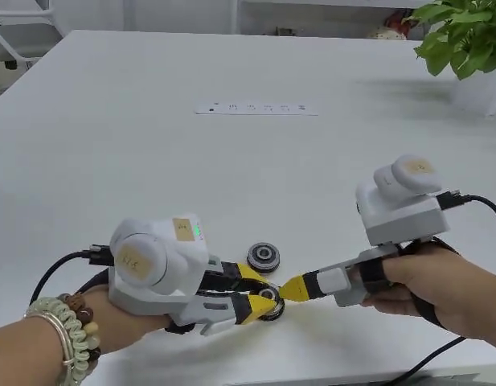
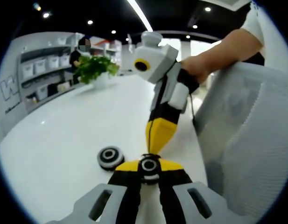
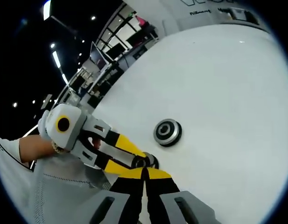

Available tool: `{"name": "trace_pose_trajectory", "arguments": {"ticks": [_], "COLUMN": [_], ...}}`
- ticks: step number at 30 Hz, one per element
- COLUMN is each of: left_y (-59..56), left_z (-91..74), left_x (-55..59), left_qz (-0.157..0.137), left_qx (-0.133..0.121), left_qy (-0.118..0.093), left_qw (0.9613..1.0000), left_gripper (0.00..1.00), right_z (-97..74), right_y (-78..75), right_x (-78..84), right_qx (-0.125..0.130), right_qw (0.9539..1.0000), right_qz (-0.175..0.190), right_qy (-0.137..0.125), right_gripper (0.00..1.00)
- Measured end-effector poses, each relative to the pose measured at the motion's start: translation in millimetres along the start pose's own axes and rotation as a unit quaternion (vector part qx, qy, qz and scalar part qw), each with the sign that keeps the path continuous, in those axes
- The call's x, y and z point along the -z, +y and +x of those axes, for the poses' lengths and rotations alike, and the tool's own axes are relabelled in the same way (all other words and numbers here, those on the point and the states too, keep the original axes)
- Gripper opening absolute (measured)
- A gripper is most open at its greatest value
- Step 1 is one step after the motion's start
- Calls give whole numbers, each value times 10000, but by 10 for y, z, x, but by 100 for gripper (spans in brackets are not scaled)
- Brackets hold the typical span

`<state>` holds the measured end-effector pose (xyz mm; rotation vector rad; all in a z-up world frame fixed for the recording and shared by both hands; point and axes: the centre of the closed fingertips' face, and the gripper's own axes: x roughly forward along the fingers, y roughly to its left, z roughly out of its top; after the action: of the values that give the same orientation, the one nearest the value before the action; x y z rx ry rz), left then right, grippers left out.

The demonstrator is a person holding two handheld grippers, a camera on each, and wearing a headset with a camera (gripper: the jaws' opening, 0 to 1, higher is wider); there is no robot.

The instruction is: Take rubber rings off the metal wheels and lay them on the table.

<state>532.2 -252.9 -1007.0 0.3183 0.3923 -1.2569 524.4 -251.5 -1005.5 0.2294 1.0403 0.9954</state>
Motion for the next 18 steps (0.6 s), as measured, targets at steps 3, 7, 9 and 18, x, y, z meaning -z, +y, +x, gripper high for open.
{"name": "trace_pose_trajectory", "arguments": {"ticks": [3, 7, 9, 18], "left_y": [4, 8, 9, 14], "left_z": [-1, -1, -1, 2], "left_x": [1, 1, 1, 0], "left_qz": [-1, 7, 5, -4], "left_qx": [-7, -12, -13, -24], "left_qy": [0, 1, -2, -2], "left_qw": [10000, 10000, 10000, 10000], "left_gripper": [14, 14, 14, 14], "right_z": [4, 3, 5, -6], "right_y": [0, 15, 18, 25], "right_x": [-11, -26, -31, -56], "right_qx": [1, -36, -45, -167], "right_qw": [10000, 10000, 10000, 9998], "right_qz": [-11, 0, -1, 39], "right_qy": [-10, -45, -52, -92], "right_gripper": [0, 0, 0, 0]}}
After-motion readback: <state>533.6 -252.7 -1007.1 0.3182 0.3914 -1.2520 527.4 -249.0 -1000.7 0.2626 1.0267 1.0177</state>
